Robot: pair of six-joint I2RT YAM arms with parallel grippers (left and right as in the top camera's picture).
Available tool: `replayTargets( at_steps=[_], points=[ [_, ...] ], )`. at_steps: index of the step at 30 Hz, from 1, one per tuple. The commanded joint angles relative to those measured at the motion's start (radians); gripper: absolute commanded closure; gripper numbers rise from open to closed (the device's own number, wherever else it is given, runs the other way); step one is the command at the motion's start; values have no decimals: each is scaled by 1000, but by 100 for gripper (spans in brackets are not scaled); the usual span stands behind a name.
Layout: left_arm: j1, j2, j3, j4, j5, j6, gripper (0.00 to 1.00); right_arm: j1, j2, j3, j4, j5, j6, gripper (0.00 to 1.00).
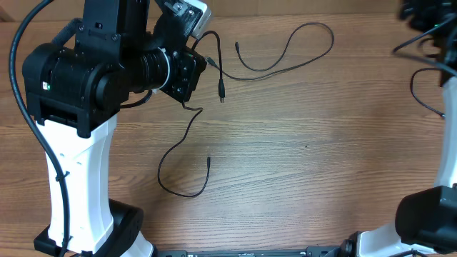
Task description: Untangle cables
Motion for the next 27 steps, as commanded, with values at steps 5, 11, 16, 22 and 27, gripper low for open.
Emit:
replayTargets(
  at_steps=[5,11,16,22,27],
  points=[
    [-6,-1,3,2,-63,-2,96,211,148,-26,-104,-137,-248,9],
    [-6,-1,3,2,-63,-2,96,333,255,-26,-43,91,60,4],
    [-6,-1,3,2,-63,-2,96,388,311,-26,-59,208,656,35],
    [-7,-1,3,2,-60,-6,96,454,336,-31,-50,211,1028,19],
    [-7,-1,3,2,-55,-6,96,525,382,-31,-47,216,1096,35]
  ],
)
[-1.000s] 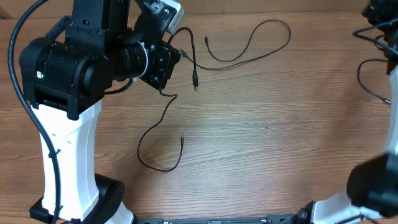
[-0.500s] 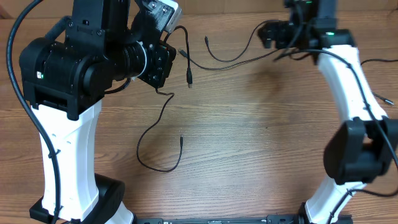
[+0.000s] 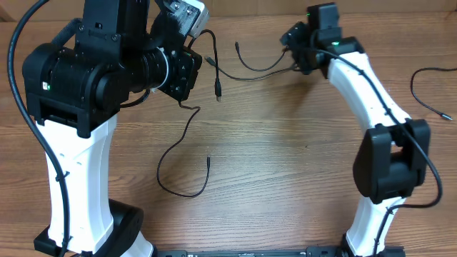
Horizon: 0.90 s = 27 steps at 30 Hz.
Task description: Untangle cables
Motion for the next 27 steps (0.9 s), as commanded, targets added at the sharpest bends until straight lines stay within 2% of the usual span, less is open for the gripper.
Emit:
replayTargets(
  at_steps=[1,2,3,4,5,6,11,17,19,27],
  points=[
    [-7,-1,3,2,-2,-6,96,53,43,-5,-18,33,134,36],
    [-7,-1,3,2,-2,-6,96,63,43,-5,-35,63,133,37],
    [-7,0,3,2,-2,-6,96,72,43,-5,-40,82,134,26],
    [-7,-1,3,2,-2,-6,96,74,43,-5,-40,79,130,21],
    [-7,-1,3,2,-2,-6,96,76,43,-5,-39,72,117,7],
    [-7,-1,3,2,-2,-6,96,75,43,-5,-40,59,109,0],
    [-7,-1,3,2,3,-6,96,43,60,-5,-100,-9,275,1],
    [-7,-1,3,2,50,-6,96,-23,121,-5,-116,-196,427,9],
    [-7,-1,3,2,50,-6,96,-28,142,-4,-61,-257,432,11],
    [-7,-1,2,2,49,9,96,11,197,-4,-36,-215,446,11]
  ],
)
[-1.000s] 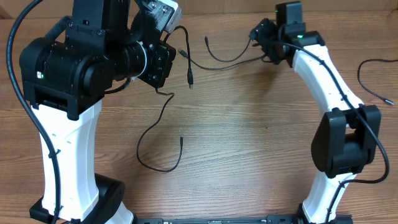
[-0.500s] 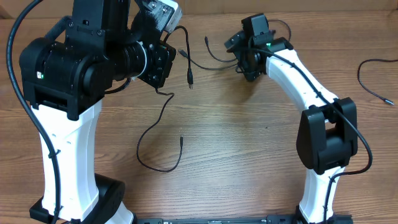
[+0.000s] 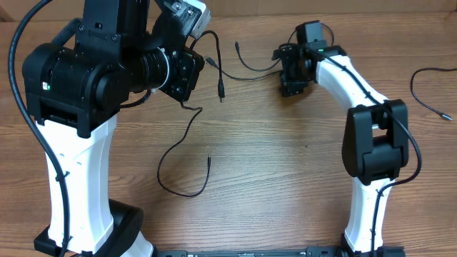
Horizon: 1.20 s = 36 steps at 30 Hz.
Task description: Untangle cables
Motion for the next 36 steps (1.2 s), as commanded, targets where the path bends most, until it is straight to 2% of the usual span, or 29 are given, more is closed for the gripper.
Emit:
replayTargets(
  at_steps=[1,8,14,23,29,36],
  points=[
    [-7,-1,1,2,18,8,96,38,38,1,17,1,22,11],
    [-7,0,1,2,19,8,96,76,71,1,47,63,19,10],
    [-14,0,1,2,19,8,96,76,73,1,115,140,-108,10],
    [-20,0,-3,2,19,8,96,67,73,1,127,229,-168,12],
    [-20,1,-14,2,19,8,96,82,73,1,278,211,-318,11],
    [-20,3,-20,2,19,8,96,82,73,1,290,230,-343,9]
  ],
)
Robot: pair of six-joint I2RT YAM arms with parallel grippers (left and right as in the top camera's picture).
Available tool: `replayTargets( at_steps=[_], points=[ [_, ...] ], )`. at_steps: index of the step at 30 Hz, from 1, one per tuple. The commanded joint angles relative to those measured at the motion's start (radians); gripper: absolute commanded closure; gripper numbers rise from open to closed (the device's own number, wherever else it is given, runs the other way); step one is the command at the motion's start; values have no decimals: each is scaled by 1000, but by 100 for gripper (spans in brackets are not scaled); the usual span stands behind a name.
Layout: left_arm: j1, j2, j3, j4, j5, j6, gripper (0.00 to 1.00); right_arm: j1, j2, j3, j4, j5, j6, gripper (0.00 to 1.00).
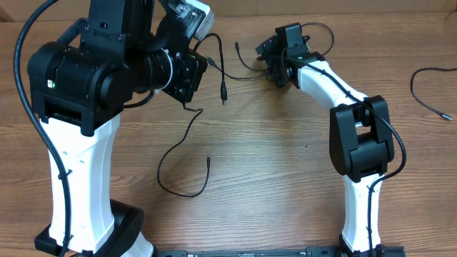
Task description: Untangle cables
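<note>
Thin black cables lie on the wooden table. One cable curves from a free end at the back into my right gripper, and its far loop shows behind the wrist. From above I cannot see whether those jaws are closed on it. A second cable drops from under my left arm's wrist to a plug. A third cable runs down into a loop at mid-table. The left fingers are hidden under the arm.
The bulky left arm covers the table's back left. The right arm's elbow stands over the right middle. Another black cable lies at the far right edge. The table's back edge runs just behind both grippers.
My right gripper has shifted a little left and toward the back, now over the curved cable's strand. That cable's far loop has bunched up behind the wrist. The left arm has barely moved.
At first the right arm was off at the far right and the curved cable lay in a wide loop. Then the right arm had reached in over that loop, then stood lower on it. Now it is further left. The left arm kept its pose throughout.
</note>
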Motion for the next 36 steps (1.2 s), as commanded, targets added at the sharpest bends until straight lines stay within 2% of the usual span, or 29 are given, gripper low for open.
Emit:
replayTargets(
  at_steps=[1,3,5,15,16,17,18,19,20,27,30,36],
  points=[
    [-7,3,-5,2,15,8,96,4,14,2,3,24,-48,9],
    [-7,3,-5,2,15,8,96,4,14,2,-5,33,-51,13],
    [-7,3,-5,2,15,8,96,4,14,2,-20,47,-51,23],
    [-7,3,-5,2,15,8,96,5,48,-5,-46,63,-77,22],
    [-7,3,-5,2,15,8,96,5,55,-6,-46,63,-77,25],
    [-7,3,-5,2,15,8,96,5,59,-6,-46,63,-77,34],
    [-7,3,-5,2,15,8,96,5,64,-6,-47,63,-78,51],
    [-7,3,-5,2,15,8,96,5,71,-6,-46,63,-77,78],
    [-7,3,-5,2,15,8,96,5,75,-6,-46,56,-77,96],
    [-7,3,-6,2,15,8,96,5,79,2,-46,47,-84,96],
    [-7,3,-6,2,15,8,96,5,49,40,-52,-10,-164,96],
    [-7,3,-6,2,6,8,96,-24,-87,253,-318,-5,-351,96]
  ],
)
